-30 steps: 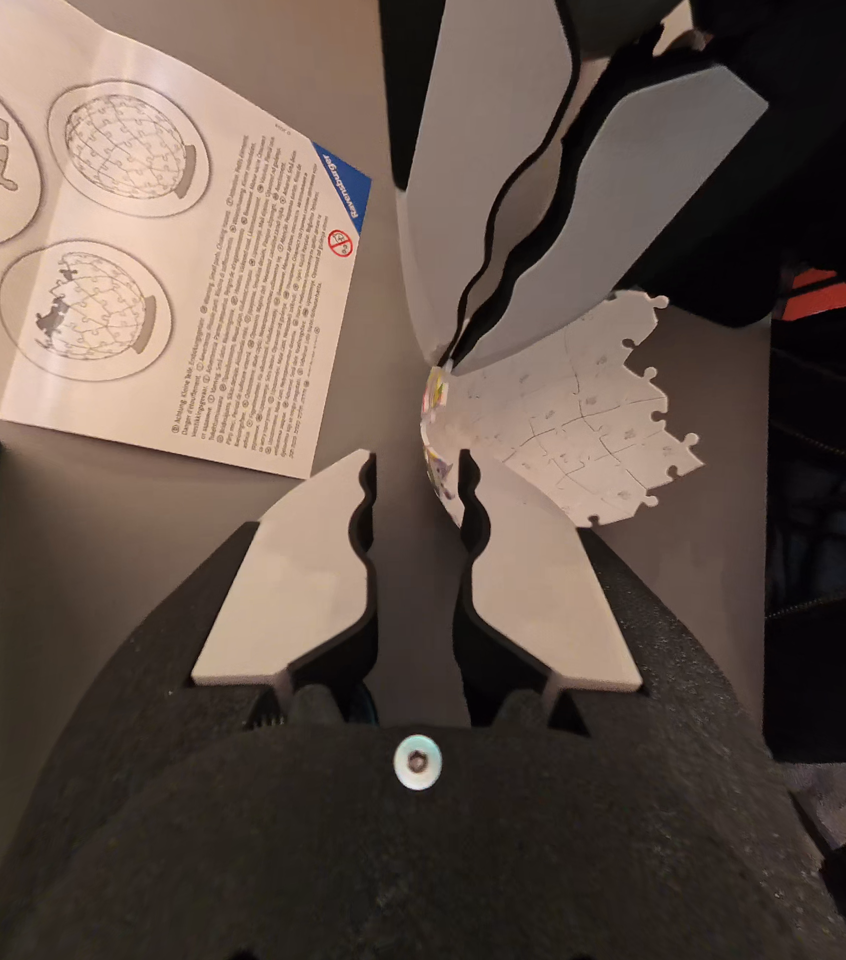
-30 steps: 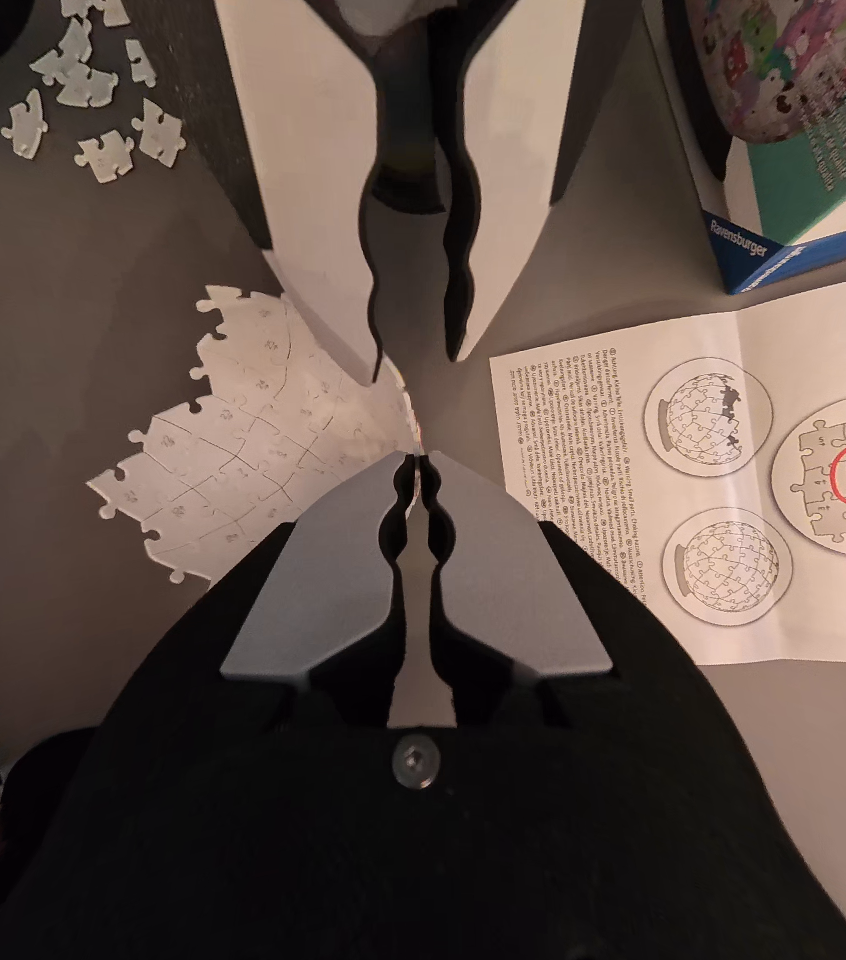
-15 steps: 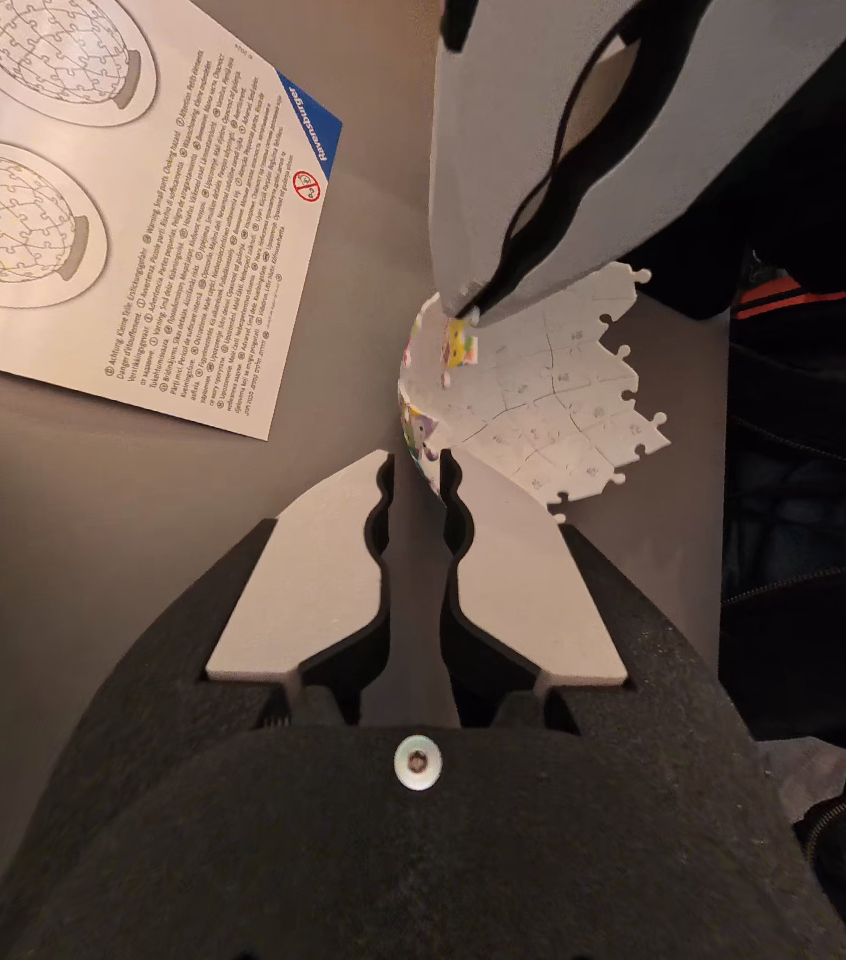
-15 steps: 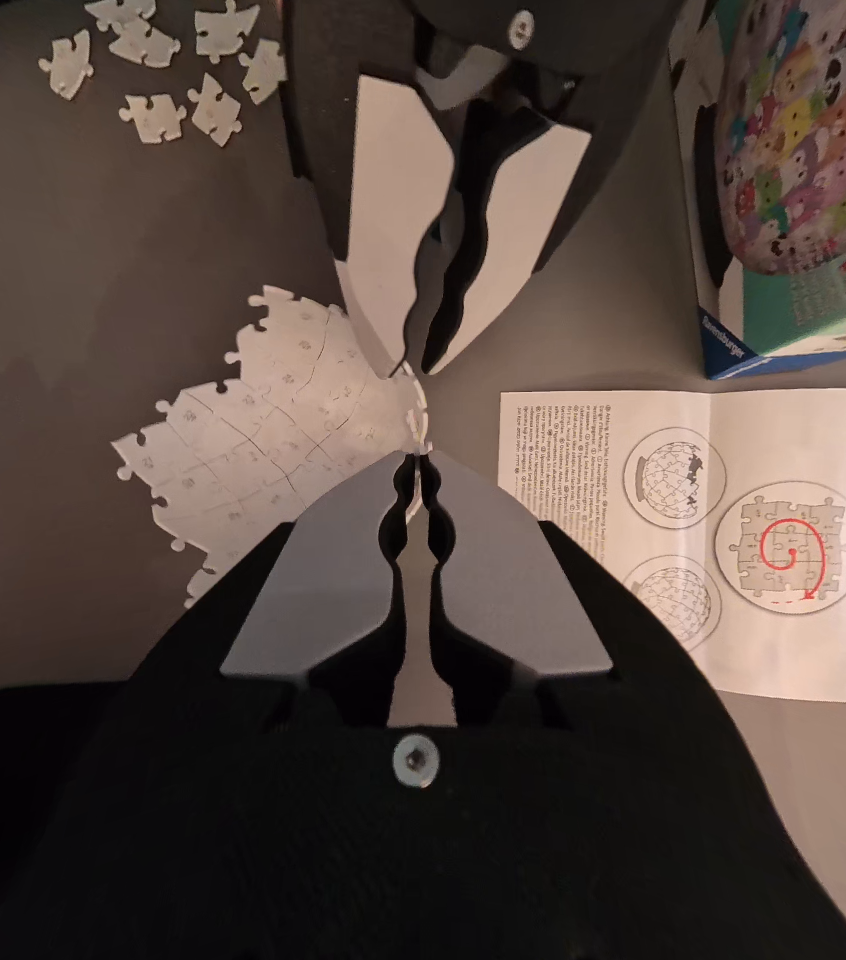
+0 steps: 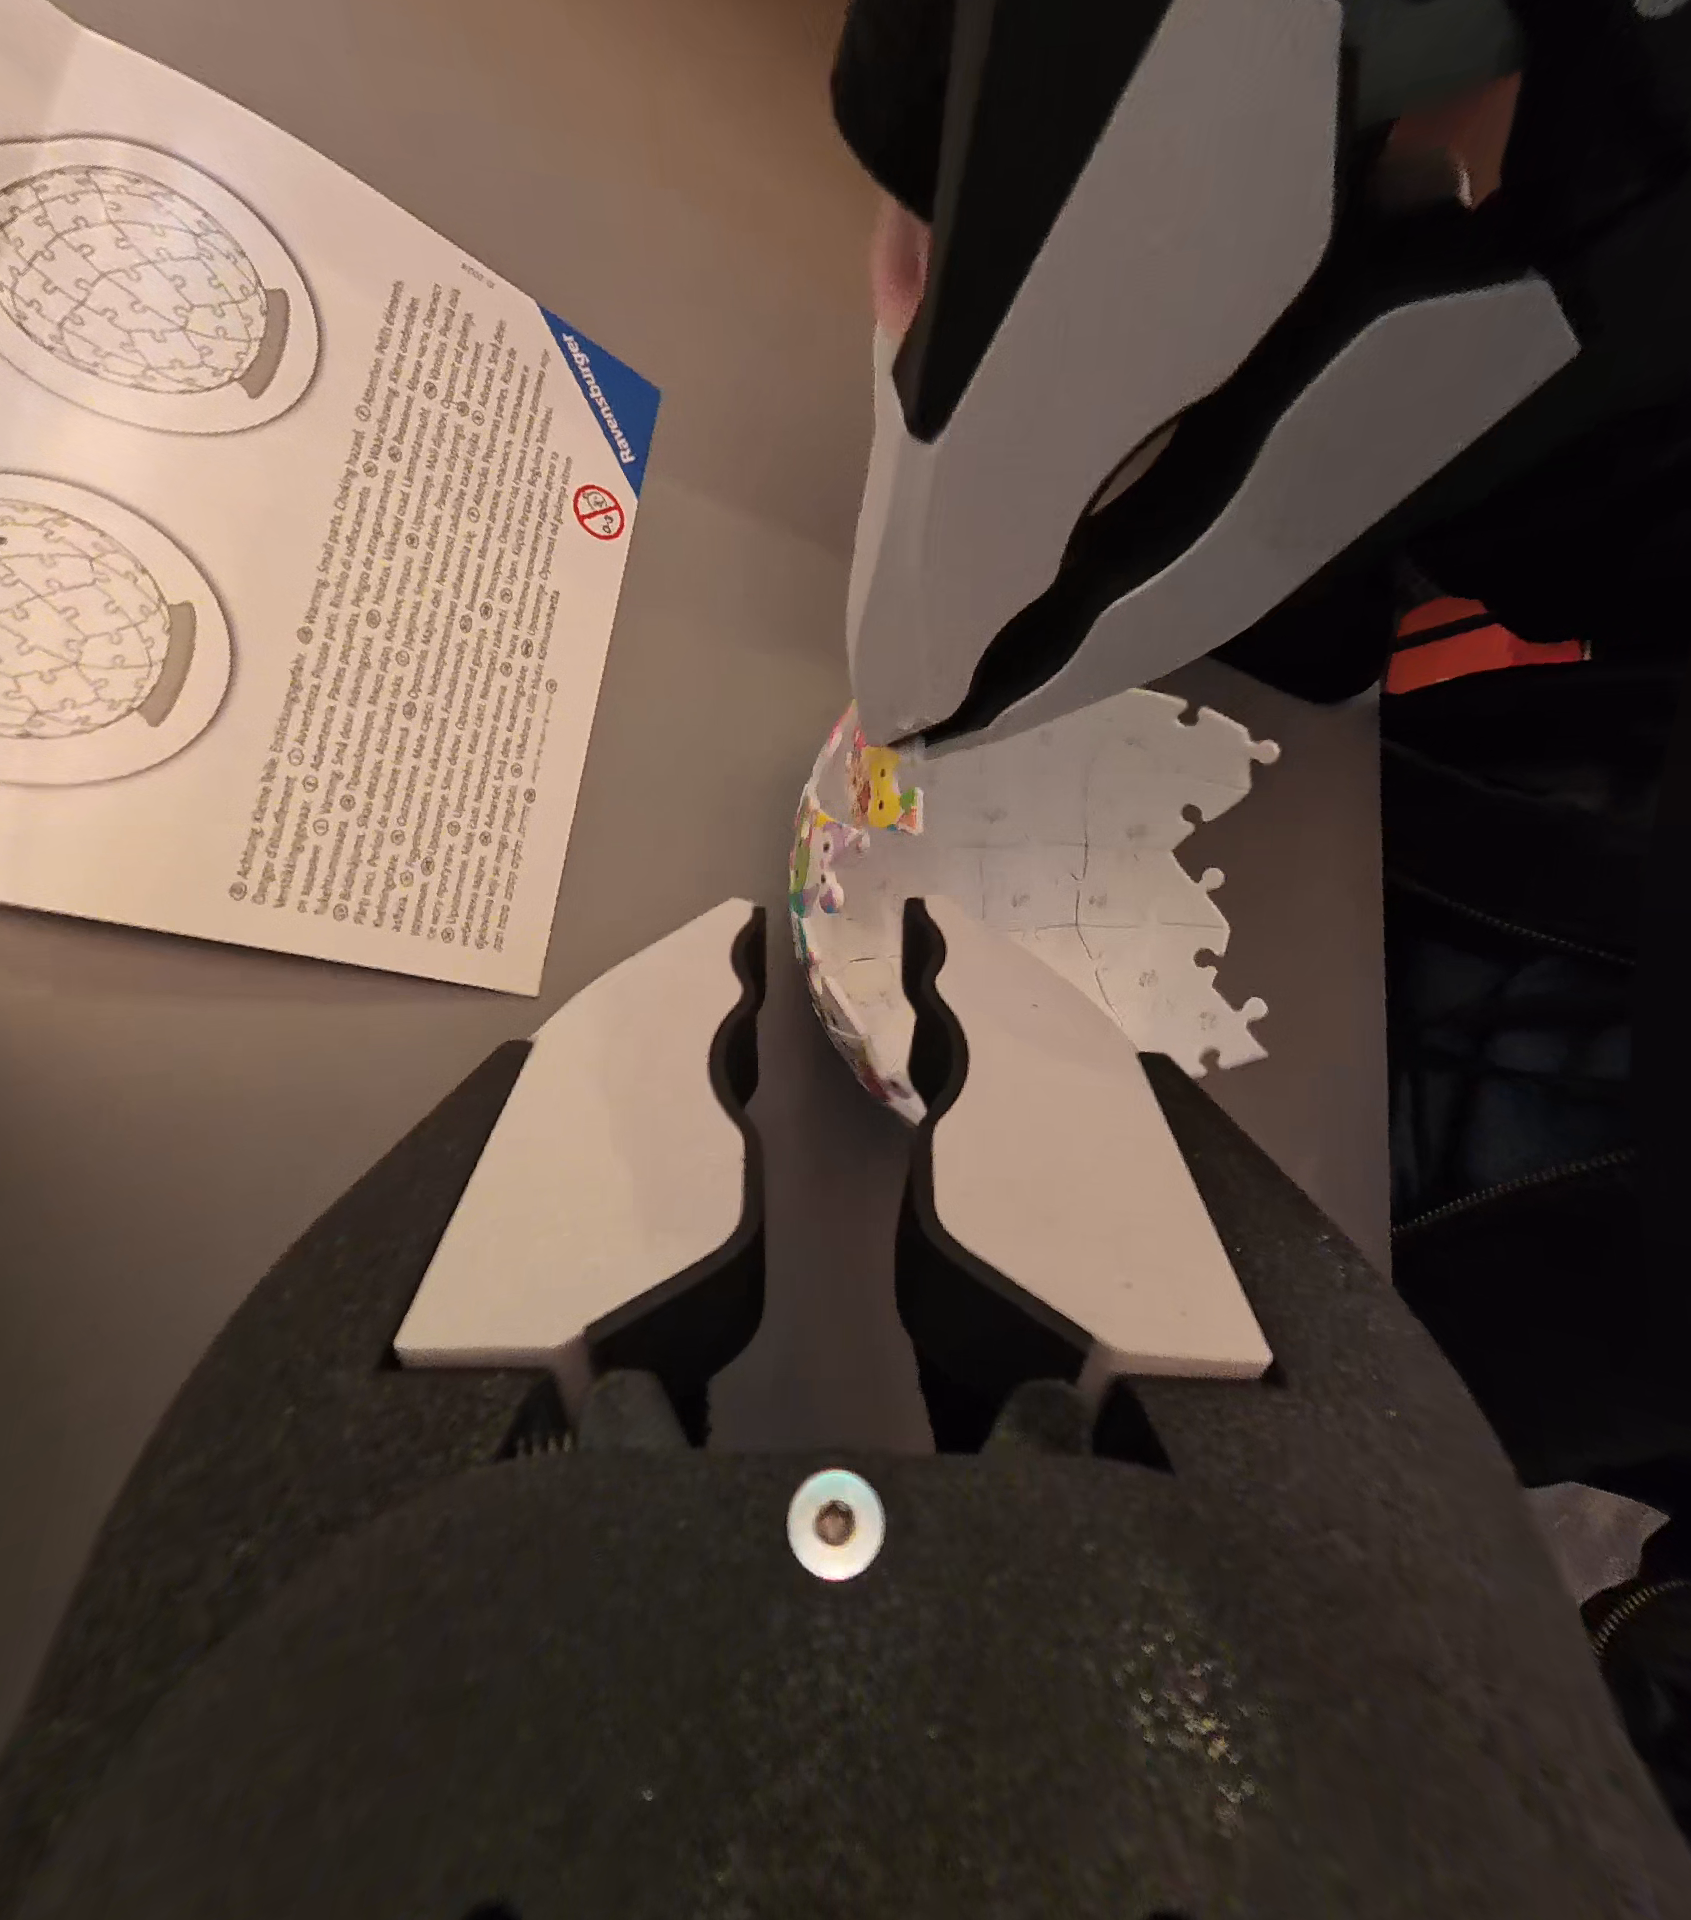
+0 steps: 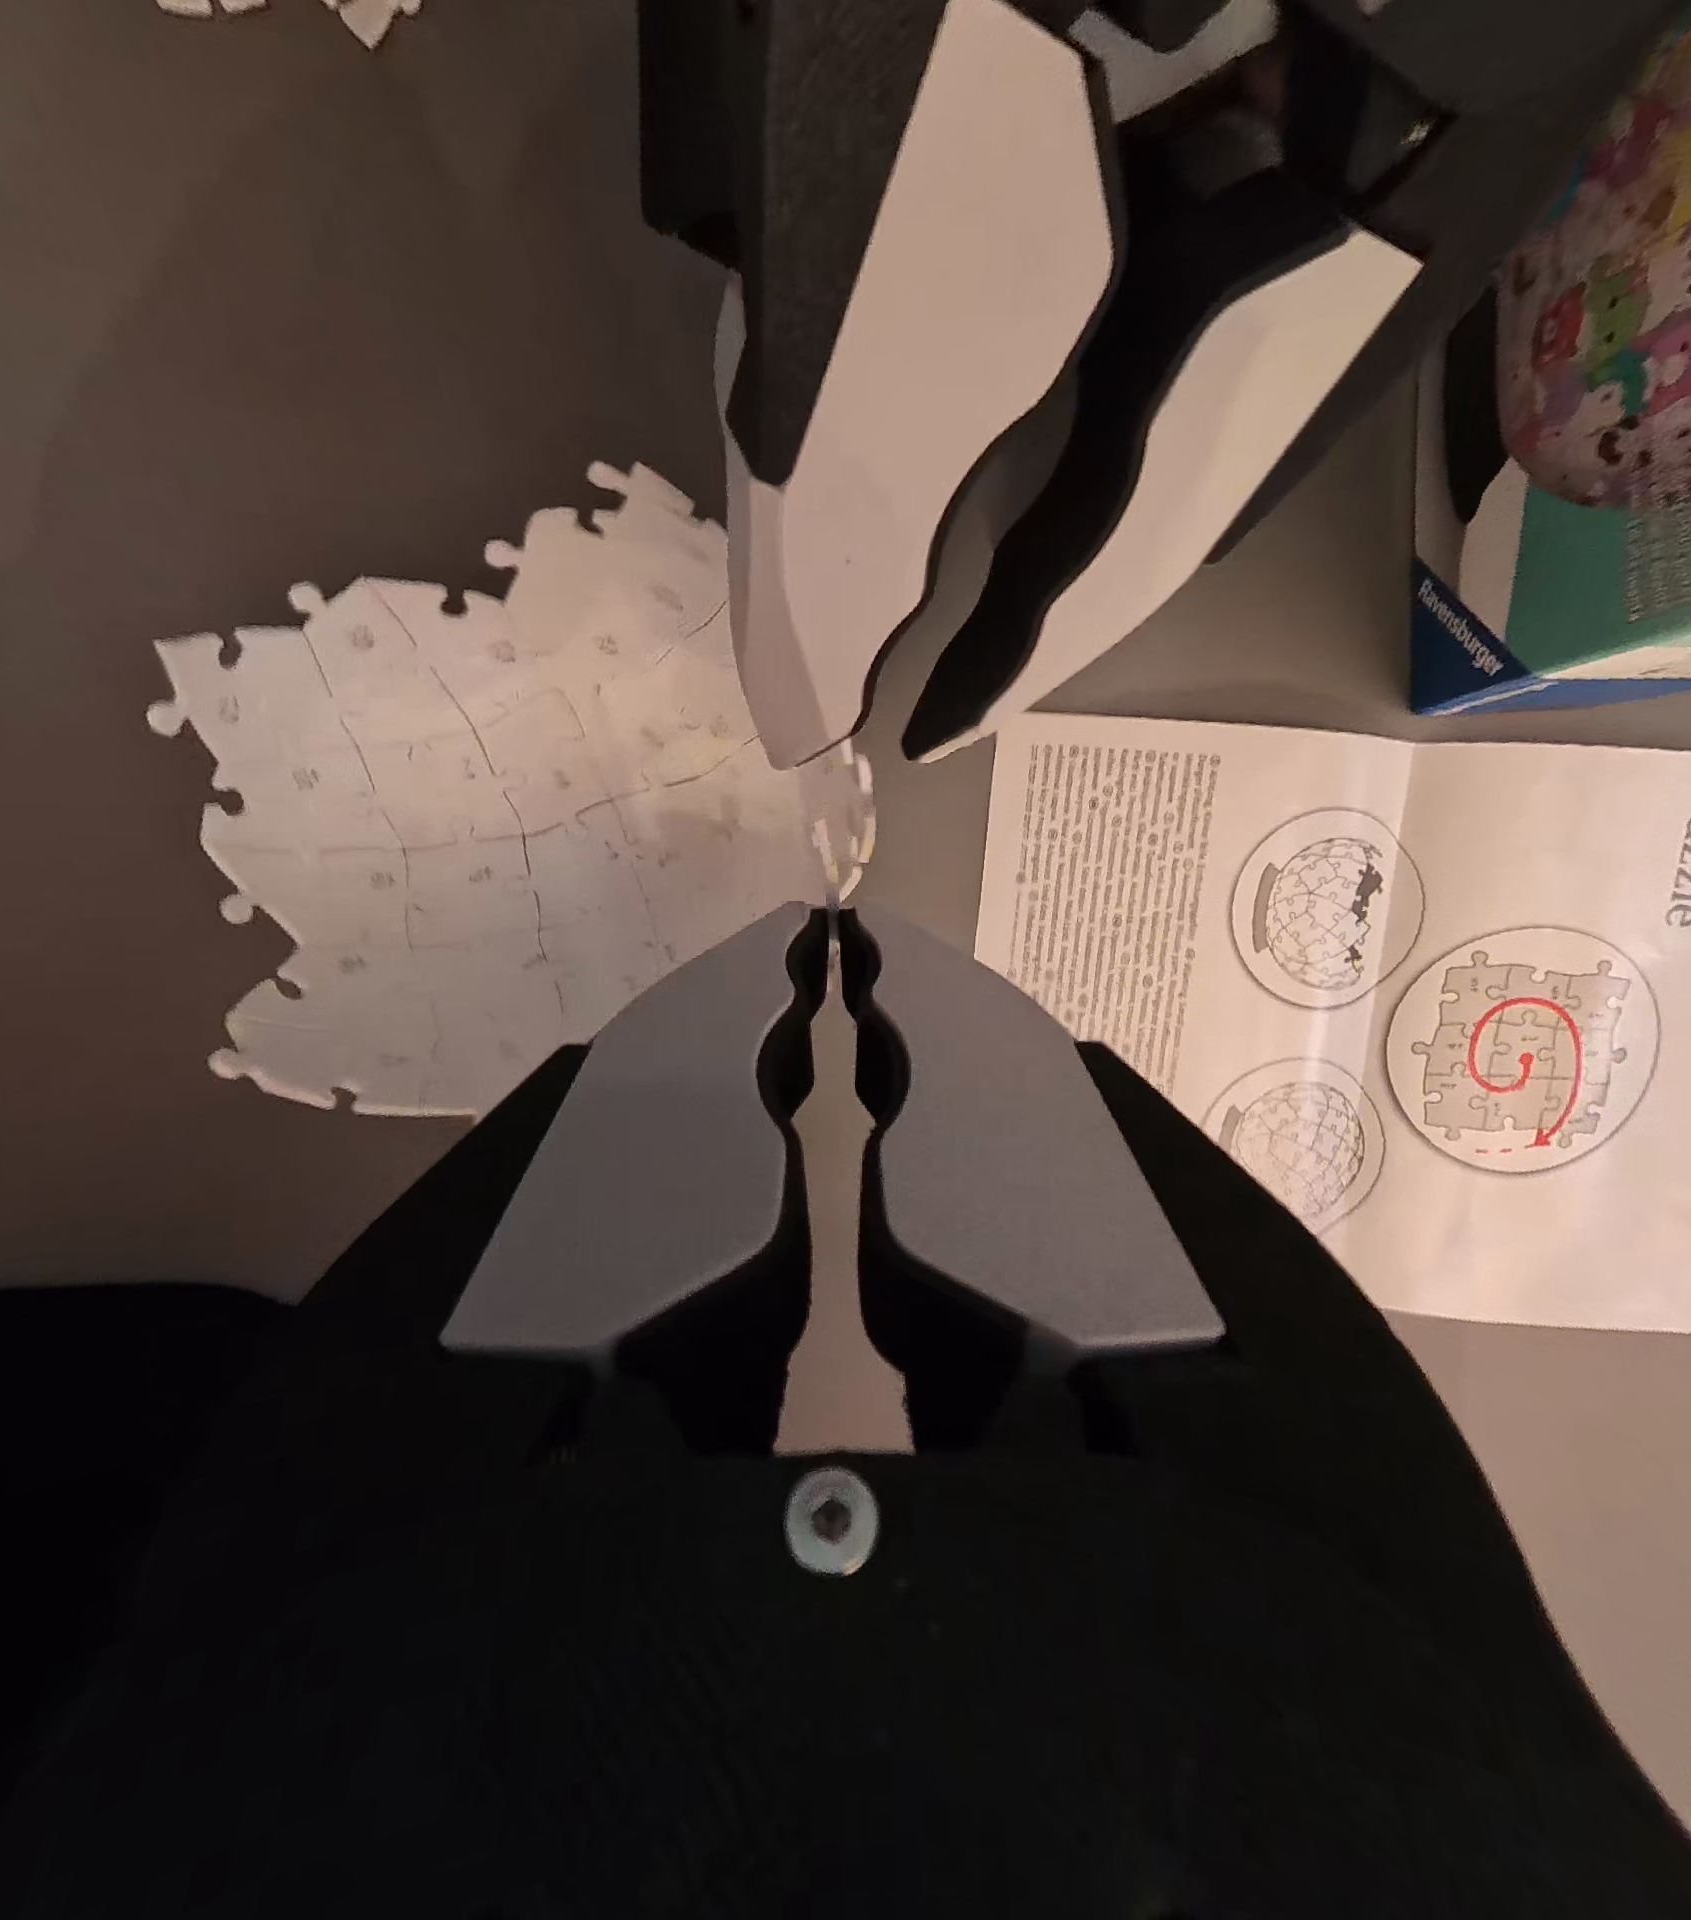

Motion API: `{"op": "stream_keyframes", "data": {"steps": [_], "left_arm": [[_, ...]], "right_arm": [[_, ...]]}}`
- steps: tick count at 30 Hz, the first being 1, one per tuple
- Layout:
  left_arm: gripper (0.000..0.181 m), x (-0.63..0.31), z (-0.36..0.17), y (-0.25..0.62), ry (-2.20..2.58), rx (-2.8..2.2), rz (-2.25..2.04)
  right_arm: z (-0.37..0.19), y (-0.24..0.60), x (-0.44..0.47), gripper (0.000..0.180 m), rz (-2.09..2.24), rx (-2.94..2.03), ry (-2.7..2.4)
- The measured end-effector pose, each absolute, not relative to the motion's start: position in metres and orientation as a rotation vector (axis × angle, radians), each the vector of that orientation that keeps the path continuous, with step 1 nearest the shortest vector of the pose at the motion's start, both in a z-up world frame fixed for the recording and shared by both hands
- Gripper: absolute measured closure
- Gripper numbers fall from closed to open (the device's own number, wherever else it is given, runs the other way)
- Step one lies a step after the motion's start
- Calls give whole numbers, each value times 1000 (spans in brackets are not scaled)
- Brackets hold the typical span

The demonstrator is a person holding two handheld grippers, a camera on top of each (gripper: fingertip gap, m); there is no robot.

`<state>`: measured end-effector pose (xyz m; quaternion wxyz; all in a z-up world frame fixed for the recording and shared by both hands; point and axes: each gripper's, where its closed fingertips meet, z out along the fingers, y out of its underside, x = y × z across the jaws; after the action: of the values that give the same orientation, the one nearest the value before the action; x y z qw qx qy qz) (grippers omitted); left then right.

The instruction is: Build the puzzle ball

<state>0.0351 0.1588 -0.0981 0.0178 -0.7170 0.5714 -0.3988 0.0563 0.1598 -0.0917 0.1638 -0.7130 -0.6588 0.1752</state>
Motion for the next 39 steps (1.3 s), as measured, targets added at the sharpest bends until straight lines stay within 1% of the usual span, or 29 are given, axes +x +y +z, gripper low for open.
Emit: {"op": "stream_keyframes", "data": {"steps": [9,25,34,39], "left_arm": [[138,58,-102,155,1837,-2158,-1373],[139,63,-106,152,1870,-2149,-1402],[139,62,-106,151,1856,-2149,-1411],[140,63,-107,150,1866,-2144,-1406]], "right_arm": [[-92,160,65,177,521,-2096,-1760],[-91,159,73,177,653,-2197,-1487],[-86,154,71,177,722,-2206,-1471],[-95,153,74,177,651,-2233,-1524]]}}
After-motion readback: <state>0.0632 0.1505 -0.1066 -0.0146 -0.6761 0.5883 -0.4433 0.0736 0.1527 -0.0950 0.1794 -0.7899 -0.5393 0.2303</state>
